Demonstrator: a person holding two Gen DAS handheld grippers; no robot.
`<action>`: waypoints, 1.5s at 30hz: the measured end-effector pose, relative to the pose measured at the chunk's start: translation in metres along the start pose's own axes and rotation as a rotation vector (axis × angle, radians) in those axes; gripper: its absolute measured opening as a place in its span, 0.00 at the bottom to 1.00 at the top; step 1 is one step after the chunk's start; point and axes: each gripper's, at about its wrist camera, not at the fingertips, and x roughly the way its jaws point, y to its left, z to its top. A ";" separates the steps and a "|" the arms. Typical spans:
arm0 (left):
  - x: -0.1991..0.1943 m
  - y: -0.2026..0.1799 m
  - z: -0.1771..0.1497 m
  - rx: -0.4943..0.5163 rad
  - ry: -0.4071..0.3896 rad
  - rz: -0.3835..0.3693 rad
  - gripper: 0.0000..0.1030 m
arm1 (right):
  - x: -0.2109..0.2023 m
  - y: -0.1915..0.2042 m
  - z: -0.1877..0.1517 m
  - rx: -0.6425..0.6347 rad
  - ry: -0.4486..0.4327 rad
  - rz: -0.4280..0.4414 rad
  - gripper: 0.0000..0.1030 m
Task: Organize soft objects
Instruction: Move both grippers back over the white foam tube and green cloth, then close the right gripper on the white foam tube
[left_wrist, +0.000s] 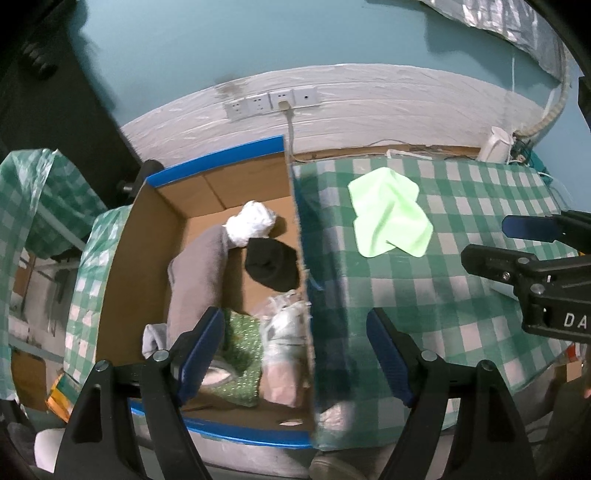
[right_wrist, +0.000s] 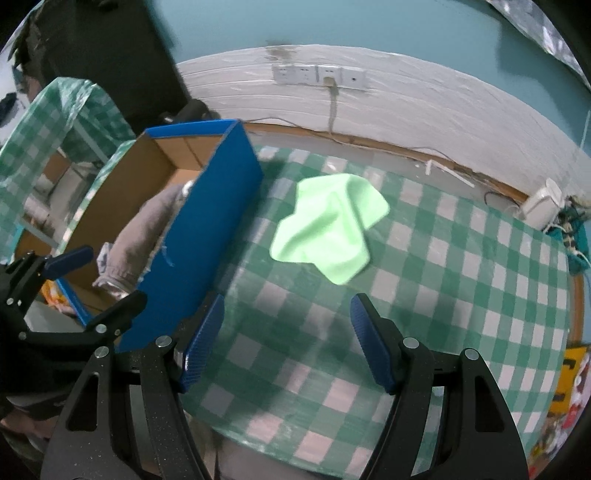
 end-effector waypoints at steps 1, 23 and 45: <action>0.000 -0.003 0.000 0.004 0.001 -0.001 0.78 | -0.001 -0.005 -0.002 0.006 0.000 -0.006 0.70; 0.033 -0.083 0.008 0.123 0.090 -0.033 0.78 | 0.008 -0.109 -0.048 0.114 0.060 -0.135 0.70; 0.087 -0.120 0.006 0.167 0.208 -0.049 0.78 | 0.077 -0.148 -0.082 0.095 0.222 -0.141 0.61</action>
